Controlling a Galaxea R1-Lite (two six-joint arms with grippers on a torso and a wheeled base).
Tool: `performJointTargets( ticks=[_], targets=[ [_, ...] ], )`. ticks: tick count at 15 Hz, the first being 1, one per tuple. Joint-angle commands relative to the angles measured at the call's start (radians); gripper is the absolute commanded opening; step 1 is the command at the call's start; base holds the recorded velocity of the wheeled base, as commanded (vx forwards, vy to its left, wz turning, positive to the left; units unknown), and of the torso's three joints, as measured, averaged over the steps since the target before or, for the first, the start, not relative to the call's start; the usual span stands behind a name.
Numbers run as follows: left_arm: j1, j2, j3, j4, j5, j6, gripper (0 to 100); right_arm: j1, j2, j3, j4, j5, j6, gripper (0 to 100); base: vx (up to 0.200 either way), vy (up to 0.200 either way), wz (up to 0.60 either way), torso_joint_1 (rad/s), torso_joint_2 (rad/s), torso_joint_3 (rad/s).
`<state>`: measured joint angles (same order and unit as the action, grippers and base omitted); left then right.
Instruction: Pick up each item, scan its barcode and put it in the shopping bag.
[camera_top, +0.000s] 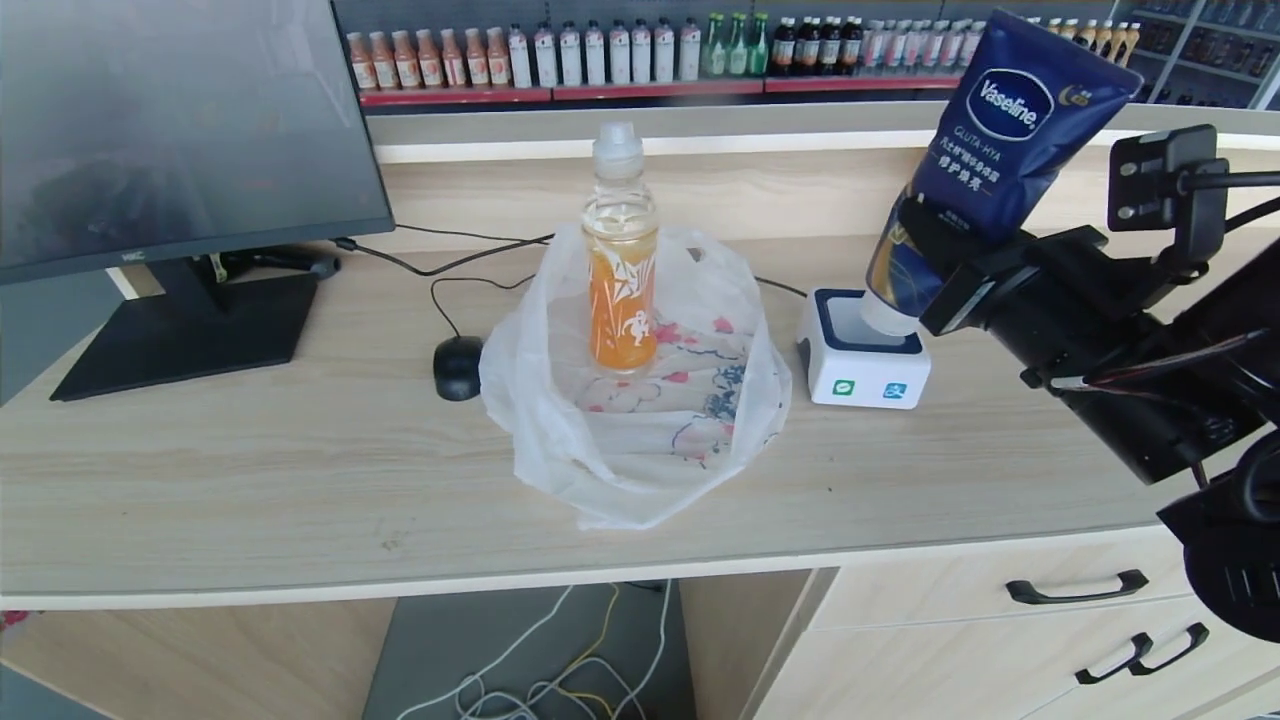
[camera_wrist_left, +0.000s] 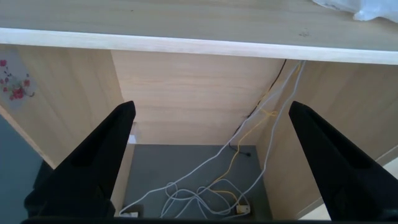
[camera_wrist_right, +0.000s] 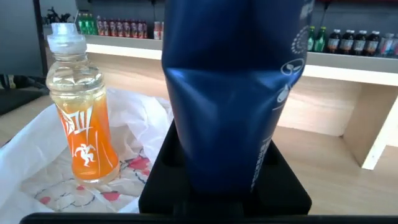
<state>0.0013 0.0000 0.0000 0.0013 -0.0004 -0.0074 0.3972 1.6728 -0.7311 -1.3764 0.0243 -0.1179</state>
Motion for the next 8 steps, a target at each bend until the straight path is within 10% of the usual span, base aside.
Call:
performJointTargets(
  ticks=[1,8],
  targets=[
    [-0.001,0.0,0.0,-0.001,0.0,0.001,100,0.006,0.024,-0.002,-0.006,0.0,0.0,0,0.0,0.2,0.0,-0.002,0.0,0.002],
    [-0.001,0.0,0.0,-0.001,0.0,0.003,100,0.04,0.136,-0.065,-0.018,0.0,0.0,0,0.0,0.0,0.0,0.0,0.0,0.0]
  ],
)
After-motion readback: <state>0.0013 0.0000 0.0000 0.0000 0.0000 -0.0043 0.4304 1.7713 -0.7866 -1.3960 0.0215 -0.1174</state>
